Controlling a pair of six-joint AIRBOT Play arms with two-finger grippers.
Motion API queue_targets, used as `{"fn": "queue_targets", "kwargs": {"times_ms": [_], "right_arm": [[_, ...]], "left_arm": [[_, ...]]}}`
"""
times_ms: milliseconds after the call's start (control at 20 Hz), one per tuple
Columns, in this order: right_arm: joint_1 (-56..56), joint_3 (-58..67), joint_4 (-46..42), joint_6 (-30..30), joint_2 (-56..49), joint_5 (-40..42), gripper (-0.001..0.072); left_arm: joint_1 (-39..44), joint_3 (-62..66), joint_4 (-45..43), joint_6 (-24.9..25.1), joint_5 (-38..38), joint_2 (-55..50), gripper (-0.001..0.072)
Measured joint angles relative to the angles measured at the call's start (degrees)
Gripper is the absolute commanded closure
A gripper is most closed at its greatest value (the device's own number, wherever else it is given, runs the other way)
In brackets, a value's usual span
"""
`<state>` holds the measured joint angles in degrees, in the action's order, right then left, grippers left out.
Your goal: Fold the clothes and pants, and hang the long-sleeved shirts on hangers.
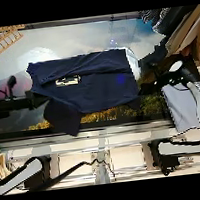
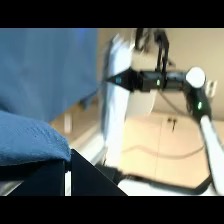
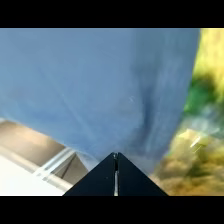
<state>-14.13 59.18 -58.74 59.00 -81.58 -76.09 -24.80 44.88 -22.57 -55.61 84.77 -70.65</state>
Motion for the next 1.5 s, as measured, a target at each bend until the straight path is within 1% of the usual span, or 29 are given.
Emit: {"fn": "queue_targets", "kwargs": {"times_ms": [100,150,200,250,300,500,700,800,900,1050,1200,1300,1350,1400,1500], "right_arm": [[0.11,3.32,0.04,0.35,2.36,-0.57,0.0695],[0.17,4.26,0.02,0.70,3.04,-0.94,0.0634],[0.13,4.46,-0.26,1.49,3.43,-1.11,0.0452],[0.13,4.02,-0.37,2.21,3.72,-1.42,0.0304],[0.20,2.82,-0.20,3.10,3.91,-1.99,0.0292],[0.20,-5.22,0.04,5.68,4.26,-0.55,0.0292],[0.17,-11.15,0.31,6.56,4.31,4.94,0.0286],[-0.17,-12.28,0.59,6.88,4.26,7.45,0.0201],[-1.68,-12.92,0.87,6.91,3.98,8.17,0.0196],[-5.40,-13.38,2.71,4.76,2.49,6.08,0.0204],[-6.88,-13.53,8.17,1.27,-0.22,4.39,0.0206],[-6.40,-13.55,12.04,-0.20,-2.64,3.76,0.0235],[-5.95,-13.55,13.31,-0.68,-3.93,3.69,0.0432],[-5.35,-13.60,13.77,-1.31,-5.07,4.55,0.0696],[-4.55,-13.46,14.67,-3.54,-6.36,5.64,0.0697]], "left_arm": [[-2.21,2.21,1.64,0.33,0.63,0.02,0.0699],[-3.17,2.97,2.08,0.37,0.87,0.02,0.0699],[-3.78,3.45,2.47,0.48,1.07,0.02,0.0699],[-4.17,3.85,2.86,0.50,1.33,0.02,0.0699],[-4.33,4.11,2.97,0.50,1.57,0.02,0.0699],[-4.20,4.61,3.52,0.52,1.97,0.02,0.0699],[-4.15,4.74,3.69,0.55,2.43,0.02,0.0699],[-4.17,4.74,3.72,0.55,2.67,0.02,0.0699],[-4.15,4.74,3.74,0.55,2.95,0.02,0.0699],[-4.15,4.74,3.74,0.57,3.21,0.02,0.0699],[-4.15,4.74,3.74,0.57,3.32,0.02,0.0699],[-4.15,4.74,3.74,0.57,3.34,0.02,0.0699],[-4.15,4.74,3.76,0.57,3.34,0.02,0.0699],[-4.15,4.74,3.76,0.57,3.34,0.02,0.0698],[-4.17,4.74,3.76,0.57,3.37,0.02,0.0699]]}}
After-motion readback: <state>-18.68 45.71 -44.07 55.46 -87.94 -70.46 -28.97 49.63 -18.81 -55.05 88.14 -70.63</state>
